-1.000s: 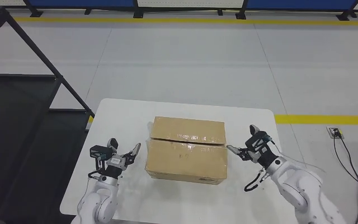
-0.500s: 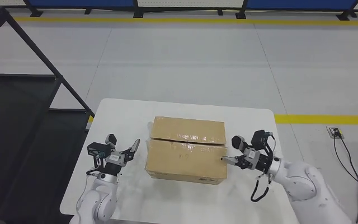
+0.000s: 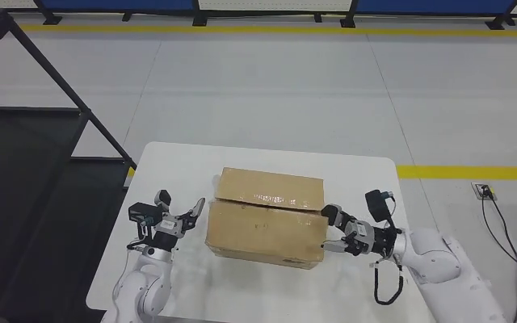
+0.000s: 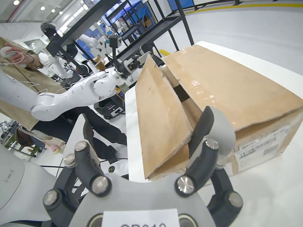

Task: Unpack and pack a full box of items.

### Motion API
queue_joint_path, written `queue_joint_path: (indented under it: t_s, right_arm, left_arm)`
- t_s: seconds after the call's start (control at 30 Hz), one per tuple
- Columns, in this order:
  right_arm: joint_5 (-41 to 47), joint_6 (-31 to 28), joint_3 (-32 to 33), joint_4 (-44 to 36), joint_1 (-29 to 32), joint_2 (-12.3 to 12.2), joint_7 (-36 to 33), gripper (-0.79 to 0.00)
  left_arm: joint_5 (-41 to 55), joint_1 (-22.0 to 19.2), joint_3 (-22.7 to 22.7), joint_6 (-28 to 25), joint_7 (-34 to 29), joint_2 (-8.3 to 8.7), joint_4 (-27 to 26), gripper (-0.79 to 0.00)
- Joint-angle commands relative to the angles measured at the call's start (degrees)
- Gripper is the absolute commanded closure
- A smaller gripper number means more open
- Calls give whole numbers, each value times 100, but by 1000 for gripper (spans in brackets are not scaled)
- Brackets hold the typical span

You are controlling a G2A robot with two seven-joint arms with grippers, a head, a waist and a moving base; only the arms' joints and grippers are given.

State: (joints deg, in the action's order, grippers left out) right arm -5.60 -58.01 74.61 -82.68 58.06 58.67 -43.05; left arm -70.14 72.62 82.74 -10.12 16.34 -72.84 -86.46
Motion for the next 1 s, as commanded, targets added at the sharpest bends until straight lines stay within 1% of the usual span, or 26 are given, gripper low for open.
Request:
queue_joint_path:
  t_s: [0.0,0.2,0.47,0.7,0.97]
  right_arm:
    - [250,1,-17,-114,35,-32,-88,-785]
    - [770,1,81,-610,291,-153,-323,-785]
    - [904,1,310,-1212,714,-302,-323,-785]
    - [852,1,495,-1690,1070,-409,-323,-785]
    - [865,1,531,-1960,1196,-476,-323,-785]
  left_arm:
    - [9,-4,-20,-14,6,-4,-8,-785]
    - [-44,-18,-55,-39,3,-6,-126,-785]
    - [-200,-12,15,-49,-84,14,-393,-785]
    - [-164,61,266,-46,-59,45,-548,-785]
    - [-34,212,529,-105,-60,76,-685,-785]
